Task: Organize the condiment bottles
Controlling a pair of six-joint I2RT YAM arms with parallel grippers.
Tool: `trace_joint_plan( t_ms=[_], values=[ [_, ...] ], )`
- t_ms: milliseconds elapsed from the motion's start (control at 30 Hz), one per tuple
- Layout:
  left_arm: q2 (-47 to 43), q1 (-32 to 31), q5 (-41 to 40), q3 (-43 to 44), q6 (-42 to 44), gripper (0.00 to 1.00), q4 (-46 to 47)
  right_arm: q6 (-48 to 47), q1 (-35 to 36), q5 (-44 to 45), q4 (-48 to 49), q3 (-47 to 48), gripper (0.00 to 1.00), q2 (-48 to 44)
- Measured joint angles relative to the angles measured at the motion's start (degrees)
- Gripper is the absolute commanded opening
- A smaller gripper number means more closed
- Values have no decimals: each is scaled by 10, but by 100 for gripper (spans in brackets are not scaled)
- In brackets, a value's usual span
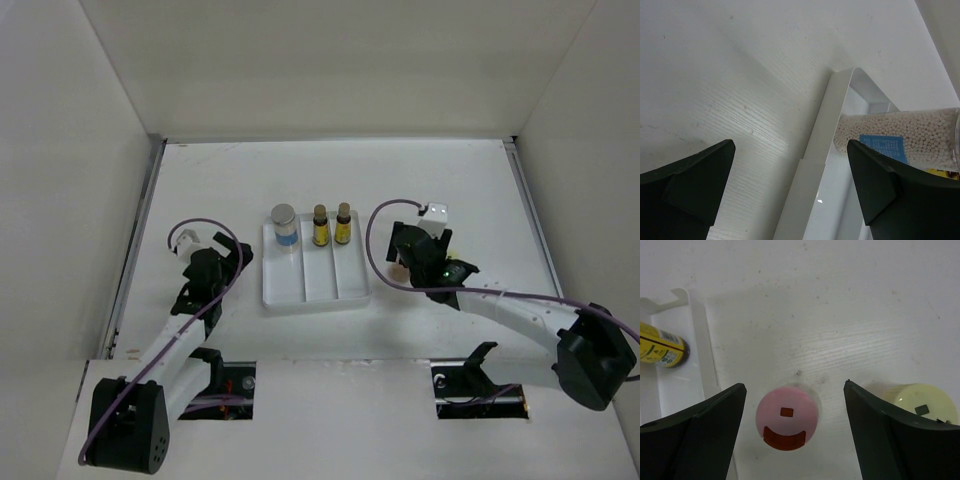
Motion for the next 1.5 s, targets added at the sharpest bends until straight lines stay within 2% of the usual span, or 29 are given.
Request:
trace_joint_plan(
  t_ms=[100,267,433,567,667,933,1067,1167,1233,1333,1500],
  values=[
    [5,-1,0,0,0,100,0,13,0,-7,-9,-5,65,9],
    [18,-4,0,0,0,100,1,27,0,-24,-7,-5,41,28],
    [19,-5,-1,0,0,100,5,22,24,-9,-13,1,38,23],
    [15,-3,-3,0,-4,100,5,-7,104,7,-2,39,38,13],
    [17,4,-3,1,-11,100,5,-26,167,-6,28,101,38,39],
    [22,29,-1,1,-30,100,2,-70,270,-64,129,277,39,244],
    [9,41,3,1,-30,100,-1,-81,284,-82,134,317,40,329],
    [3,47,5,1,-30,100,-1,-83,286,-86,129,321,45,362],
    [3,50,7,1,-30,100,-1,-83,286,-86,125,321,52,370],
    [3,50,8,1,-30,100,-1,-79,286,-86,121,321,72,372],
    [3,49,11,0,-30,100,-1,-73,286,-82,123,293,84,338]
  ],
)
